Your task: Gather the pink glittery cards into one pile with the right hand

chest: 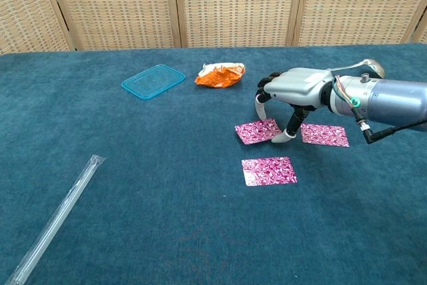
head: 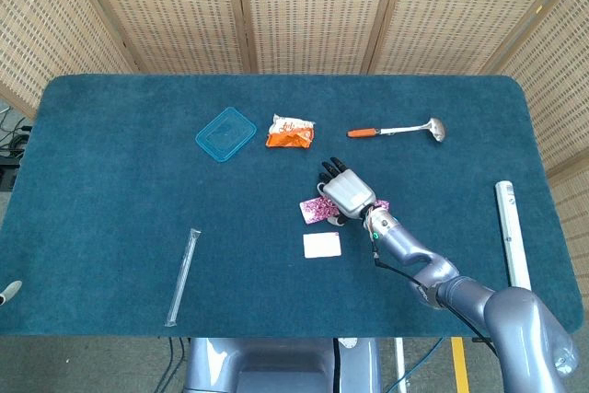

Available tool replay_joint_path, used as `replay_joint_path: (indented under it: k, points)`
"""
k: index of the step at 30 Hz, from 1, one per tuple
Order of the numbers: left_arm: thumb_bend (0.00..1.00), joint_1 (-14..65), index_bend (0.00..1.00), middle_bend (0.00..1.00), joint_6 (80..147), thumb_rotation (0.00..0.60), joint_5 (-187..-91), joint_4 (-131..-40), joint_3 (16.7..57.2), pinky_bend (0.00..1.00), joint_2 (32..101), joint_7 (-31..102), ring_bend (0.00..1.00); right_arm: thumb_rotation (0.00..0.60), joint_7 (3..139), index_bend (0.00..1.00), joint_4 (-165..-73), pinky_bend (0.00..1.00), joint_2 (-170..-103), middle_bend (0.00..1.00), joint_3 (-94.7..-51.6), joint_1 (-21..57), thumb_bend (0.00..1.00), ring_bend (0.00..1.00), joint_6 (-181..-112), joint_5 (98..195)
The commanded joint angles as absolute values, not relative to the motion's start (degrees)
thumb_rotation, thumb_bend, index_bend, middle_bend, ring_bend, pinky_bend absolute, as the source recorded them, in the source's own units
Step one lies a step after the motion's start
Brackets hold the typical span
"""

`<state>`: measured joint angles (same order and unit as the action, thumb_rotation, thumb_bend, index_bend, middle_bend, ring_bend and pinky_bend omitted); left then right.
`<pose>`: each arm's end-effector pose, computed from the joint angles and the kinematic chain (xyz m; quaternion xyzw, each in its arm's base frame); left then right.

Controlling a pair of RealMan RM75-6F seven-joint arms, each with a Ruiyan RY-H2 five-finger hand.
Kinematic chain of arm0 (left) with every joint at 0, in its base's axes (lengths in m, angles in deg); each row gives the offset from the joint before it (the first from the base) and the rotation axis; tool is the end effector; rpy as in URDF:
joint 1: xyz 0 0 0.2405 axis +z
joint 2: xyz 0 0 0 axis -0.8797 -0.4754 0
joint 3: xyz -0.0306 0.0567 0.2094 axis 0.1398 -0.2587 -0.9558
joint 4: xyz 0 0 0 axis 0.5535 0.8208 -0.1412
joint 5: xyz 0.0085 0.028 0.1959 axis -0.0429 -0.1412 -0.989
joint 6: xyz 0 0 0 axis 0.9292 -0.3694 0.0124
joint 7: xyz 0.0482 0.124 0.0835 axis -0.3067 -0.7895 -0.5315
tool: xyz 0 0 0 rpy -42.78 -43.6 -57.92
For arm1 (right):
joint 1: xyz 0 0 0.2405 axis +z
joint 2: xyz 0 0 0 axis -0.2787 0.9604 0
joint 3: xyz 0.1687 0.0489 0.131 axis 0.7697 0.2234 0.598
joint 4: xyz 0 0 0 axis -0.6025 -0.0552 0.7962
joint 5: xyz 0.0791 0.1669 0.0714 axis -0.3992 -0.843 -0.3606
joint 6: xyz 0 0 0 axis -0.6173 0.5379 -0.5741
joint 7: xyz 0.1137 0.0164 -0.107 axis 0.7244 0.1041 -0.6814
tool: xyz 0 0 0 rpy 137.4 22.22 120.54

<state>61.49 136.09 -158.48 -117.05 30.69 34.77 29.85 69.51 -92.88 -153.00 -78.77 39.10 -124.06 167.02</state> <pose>-0.2754 0.1624 0.2007 -0.5710 -0.3928 -0.3147 0.6486 -0.1247 -0.3937 -0.0487 0.8462 -0.2328 0.2872 0.3838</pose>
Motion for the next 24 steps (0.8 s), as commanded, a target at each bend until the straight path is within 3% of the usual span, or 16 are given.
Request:
replay_joint_path:
  k: [1,24]
  points:
    - [0.05,61.5,0.0,0.0,136.2,0.6,-158.7,-117.2,30.7,0.0,34.7,29.8,0.0,0.6,69.5,0.48,-93.8,0.0,-151.9,0.23,-78.4,38.6,0.34,0.0,-124.9,166.7]
    - [0.05,61.1,0.0,0.0,136.2,0.6,-159.9,-118.5,30.5,0.0,34.7,29.1,0.0,0.6,67.4,0.48,-100.8,0.0,-144.1,0.23,-79.5,32.3,0.32,0.0,-129.0,164.8]
